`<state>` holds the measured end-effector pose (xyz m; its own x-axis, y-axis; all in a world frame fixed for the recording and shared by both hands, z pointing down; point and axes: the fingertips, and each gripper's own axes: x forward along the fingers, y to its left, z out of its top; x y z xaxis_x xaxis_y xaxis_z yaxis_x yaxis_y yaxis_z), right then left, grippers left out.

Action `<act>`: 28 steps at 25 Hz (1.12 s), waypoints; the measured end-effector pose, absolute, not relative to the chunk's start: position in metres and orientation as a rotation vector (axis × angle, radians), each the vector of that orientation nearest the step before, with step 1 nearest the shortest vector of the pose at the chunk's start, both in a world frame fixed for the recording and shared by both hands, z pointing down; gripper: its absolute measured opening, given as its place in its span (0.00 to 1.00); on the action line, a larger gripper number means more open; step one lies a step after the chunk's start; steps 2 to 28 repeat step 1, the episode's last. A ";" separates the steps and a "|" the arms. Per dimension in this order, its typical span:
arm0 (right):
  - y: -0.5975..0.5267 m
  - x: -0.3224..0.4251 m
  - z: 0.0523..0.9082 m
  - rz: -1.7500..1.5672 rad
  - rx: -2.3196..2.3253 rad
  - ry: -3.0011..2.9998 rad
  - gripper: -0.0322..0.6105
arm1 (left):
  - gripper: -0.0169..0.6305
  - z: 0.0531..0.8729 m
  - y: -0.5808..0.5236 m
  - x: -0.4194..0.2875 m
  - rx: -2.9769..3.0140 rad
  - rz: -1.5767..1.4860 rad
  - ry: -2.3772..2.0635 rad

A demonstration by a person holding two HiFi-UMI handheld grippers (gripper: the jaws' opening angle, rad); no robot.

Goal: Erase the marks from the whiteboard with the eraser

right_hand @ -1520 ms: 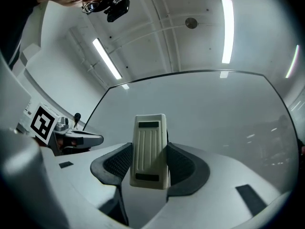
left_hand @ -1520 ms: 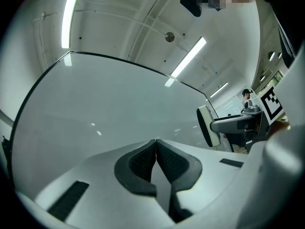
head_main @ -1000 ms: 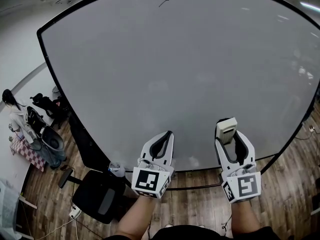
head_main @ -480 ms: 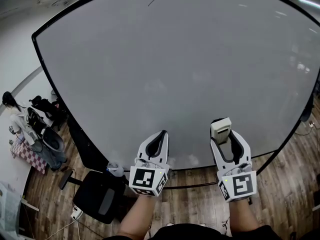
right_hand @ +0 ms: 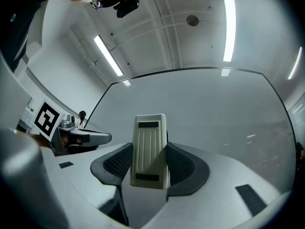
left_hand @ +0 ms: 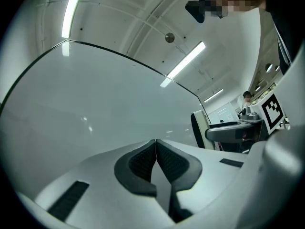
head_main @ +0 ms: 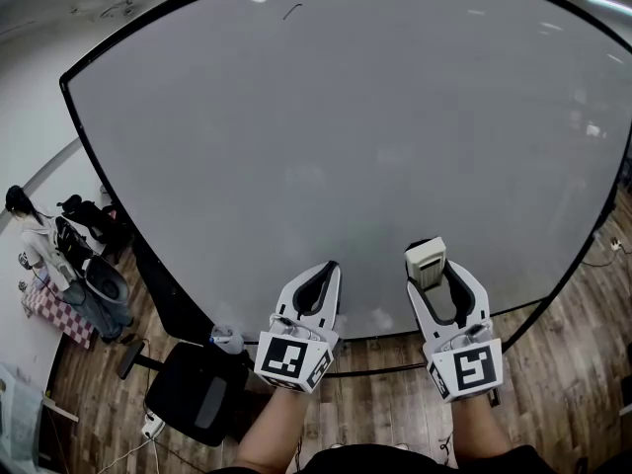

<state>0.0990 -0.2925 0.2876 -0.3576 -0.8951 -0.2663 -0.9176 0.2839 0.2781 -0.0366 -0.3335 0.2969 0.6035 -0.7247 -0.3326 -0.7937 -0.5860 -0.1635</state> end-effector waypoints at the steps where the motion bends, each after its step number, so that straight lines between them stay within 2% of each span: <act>1: -0.293 0.099 0.287 0.599 -1.742 2.474 0.43 | 0.06 0.297 -0.333 -0.034 -2.541 0.328 1.222; 28: -0.293 0.099 0.287 0.599 -1.742 2.474 0.43 | 0.06 0.297 -0.333 -0.034 -2.541 0.328 1.222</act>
